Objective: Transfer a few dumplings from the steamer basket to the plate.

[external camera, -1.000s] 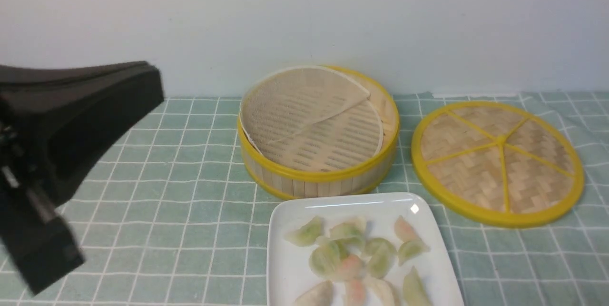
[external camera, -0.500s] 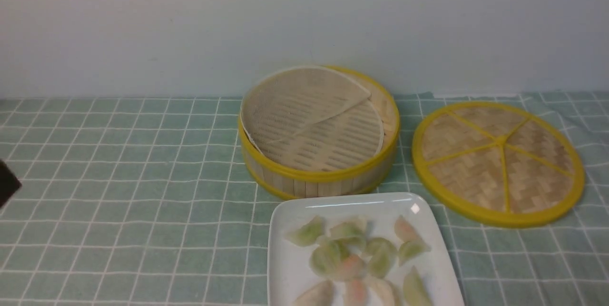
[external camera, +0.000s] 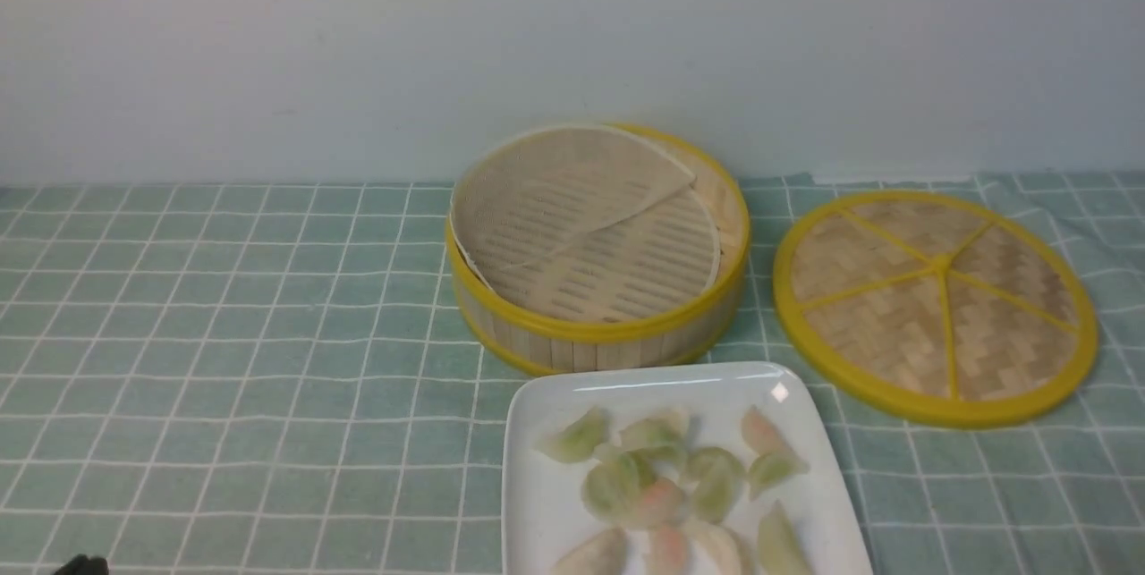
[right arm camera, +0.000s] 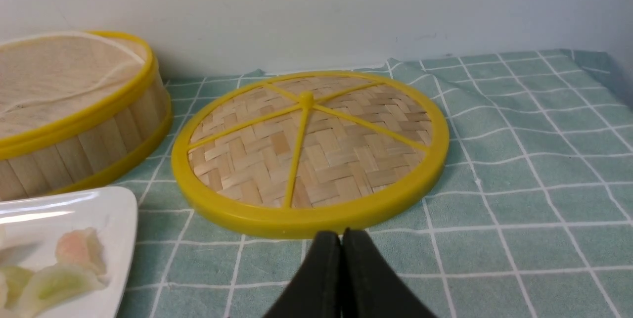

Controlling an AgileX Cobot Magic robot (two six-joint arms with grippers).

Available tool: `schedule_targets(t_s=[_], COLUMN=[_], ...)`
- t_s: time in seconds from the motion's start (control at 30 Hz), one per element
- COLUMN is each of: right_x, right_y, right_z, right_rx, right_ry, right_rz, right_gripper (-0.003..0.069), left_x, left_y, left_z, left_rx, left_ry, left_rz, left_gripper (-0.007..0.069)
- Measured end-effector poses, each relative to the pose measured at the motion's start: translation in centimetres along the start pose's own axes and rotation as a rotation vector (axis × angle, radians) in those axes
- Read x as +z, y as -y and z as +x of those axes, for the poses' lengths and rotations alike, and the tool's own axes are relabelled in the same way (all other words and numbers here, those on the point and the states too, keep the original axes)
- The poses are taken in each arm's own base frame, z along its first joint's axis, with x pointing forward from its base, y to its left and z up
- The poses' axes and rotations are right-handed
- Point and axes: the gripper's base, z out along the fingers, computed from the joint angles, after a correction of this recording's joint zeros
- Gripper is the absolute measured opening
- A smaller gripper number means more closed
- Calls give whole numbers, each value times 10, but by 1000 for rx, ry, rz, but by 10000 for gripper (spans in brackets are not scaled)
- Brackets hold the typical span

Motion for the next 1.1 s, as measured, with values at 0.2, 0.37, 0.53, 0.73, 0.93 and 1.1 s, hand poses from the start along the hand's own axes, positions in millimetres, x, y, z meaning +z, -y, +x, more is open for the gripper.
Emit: schedule_targets(t_s=[0.2,0.37,0.53,0.73,0.93,1.1], right_x=[0,0,0,0,0,0], right_y=[0,0,0,0,0,0], right_z=[0,0,0,0,0,0], right_rx=[0,0,0,0,0,0], right_ry=[0,0,0,0,0,0], right_rz=[0,0,0,0,0,0], right_gripper=[-14,-14,-14,-14,-14,-14], left_x=[0,0,0,0,0,0], left_y=[1,1,1,1,1,1], left_z=[4,4,4,4,4,4], left_rx=[6,6,6,6,5,5], left_ry=[-35,-35,-35,-35,-35,-35], left_rz=[20,20,20,20,20,20], left_gripper=[-6,-6,-6,-6,-6,-6])
